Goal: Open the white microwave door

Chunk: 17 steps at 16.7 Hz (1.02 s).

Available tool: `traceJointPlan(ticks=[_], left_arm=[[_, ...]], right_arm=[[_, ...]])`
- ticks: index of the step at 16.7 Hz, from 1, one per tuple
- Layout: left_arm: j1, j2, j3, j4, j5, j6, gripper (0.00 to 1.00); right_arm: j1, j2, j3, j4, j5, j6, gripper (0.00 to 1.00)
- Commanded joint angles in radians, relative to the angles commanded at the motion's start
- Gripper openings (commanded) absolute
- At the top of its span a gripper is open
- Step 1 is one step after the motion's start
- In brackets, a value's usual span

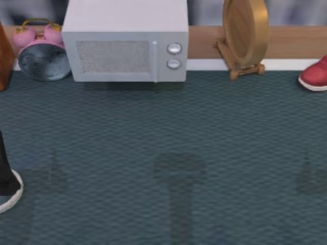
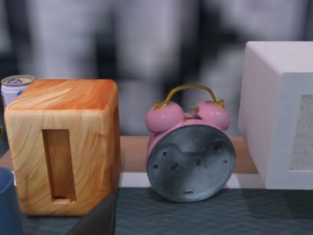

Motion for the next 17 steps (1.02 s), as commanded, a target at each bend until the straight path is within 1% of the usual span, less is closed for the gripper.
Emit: traceJointPlan(ticks=[4,8,12,17], left_arm=[[-0.012,0.029,0.030,-0.018,-0.005,-0.011,1.00],[-0.076,0.214,0.219,-0.127,-0.035,-0.070,1.00],[-0.174,0.556,0.567,-0.309,-0.085,-0.159,1.00],[-0.318,1.114,1.103,-0.590,-0.158,-0.284,1.00]], right_arm=[[0.000,0.000,0.000,0.000,0.000,0.000,1.00],[0.000,0.000,0.000,0.000,0.000,0.000,1.00],[0.000,0.000,0.000,0.000,0.000,0.000,1.00],[0.000,0.000,0.000,0.000,0.000,0.000,1.00]])
